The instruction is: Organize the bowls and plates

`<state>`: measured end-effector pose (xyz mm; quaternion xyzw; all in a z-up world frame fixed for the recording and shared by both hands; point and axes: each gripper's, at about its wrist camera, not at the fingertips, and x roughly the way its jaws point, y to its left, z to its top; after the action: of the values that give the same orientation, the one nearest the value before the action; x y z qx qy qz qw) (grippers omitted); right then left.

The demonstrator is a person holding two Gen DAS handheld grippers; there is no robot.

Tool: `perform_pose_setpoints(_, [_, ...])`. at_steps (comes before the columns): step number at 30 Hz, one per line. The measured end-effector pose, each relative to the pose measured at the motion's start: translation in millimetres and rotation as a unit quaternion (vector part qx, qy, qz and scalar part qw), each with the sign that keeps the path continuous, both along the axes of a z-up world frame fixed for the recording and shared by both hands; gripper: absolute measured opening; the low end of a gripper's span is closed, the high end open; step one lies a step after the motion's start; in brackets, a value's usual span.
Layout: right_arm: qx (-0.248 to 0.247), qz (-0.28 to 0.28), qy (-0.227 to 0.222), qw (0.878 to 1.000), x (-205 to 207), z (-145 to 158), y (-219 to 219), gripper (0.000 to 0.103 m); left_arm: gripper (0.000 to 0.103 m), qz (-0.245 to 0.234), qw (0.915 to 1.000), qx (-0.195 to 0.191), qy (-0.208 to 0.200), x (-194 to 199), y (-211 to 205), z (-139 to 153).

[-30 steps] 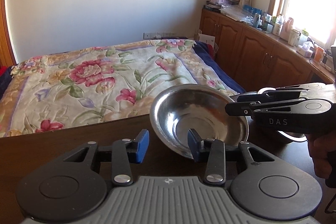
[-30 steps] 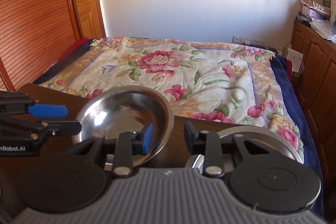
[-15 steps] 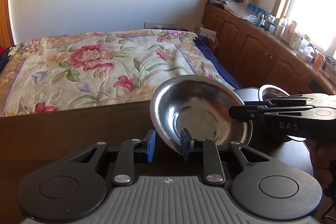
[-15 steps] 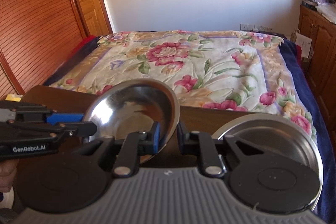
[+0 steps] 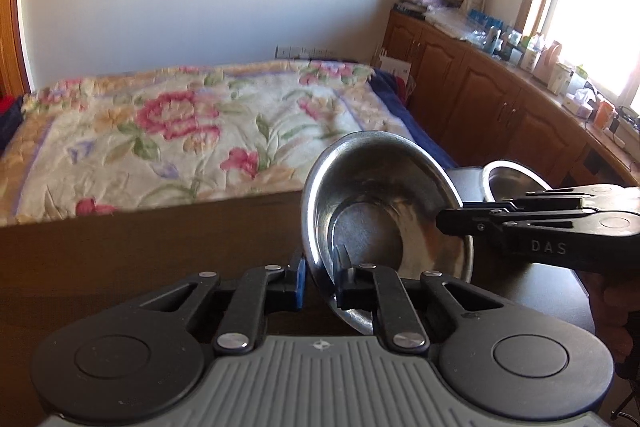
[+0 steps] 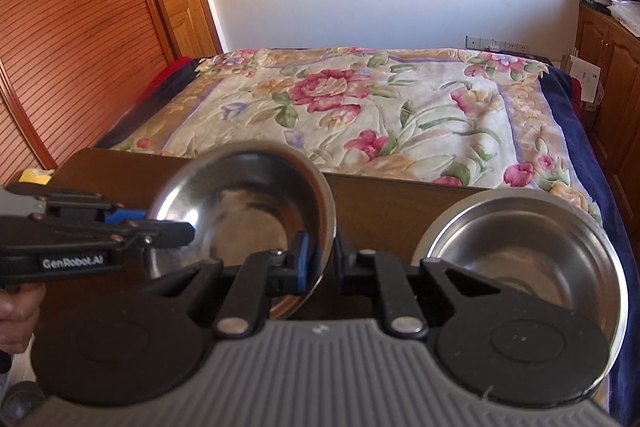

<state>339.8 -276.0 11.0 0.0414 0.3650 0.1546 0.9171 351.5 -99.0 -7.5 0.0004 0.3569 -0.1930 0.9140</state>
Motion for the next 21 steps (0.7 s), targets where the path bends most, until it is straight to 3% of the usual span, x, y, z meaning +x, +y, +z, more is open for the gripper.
perform_pose_setpoints(6, [0.009,-0.008,-0.025,1.000,-13,18,-2,0.013,0.014,-0.006,0.9987,0.014,-0.048,-25,-4,28])
perform_pose_setpoints(15, [0.012,-0.015,-0.068,0.997,-46,51,-7,0.013,0.013,-0.026,0.9973,0.008,-0.068,-62,-2,47])
perform_pose_setpoints(21, [0.009,-0.015,-0.073,0.997,-69,57,-8,0.012,0.013,-0.037,0.9966,0.008,-0.073,-91,0,49])
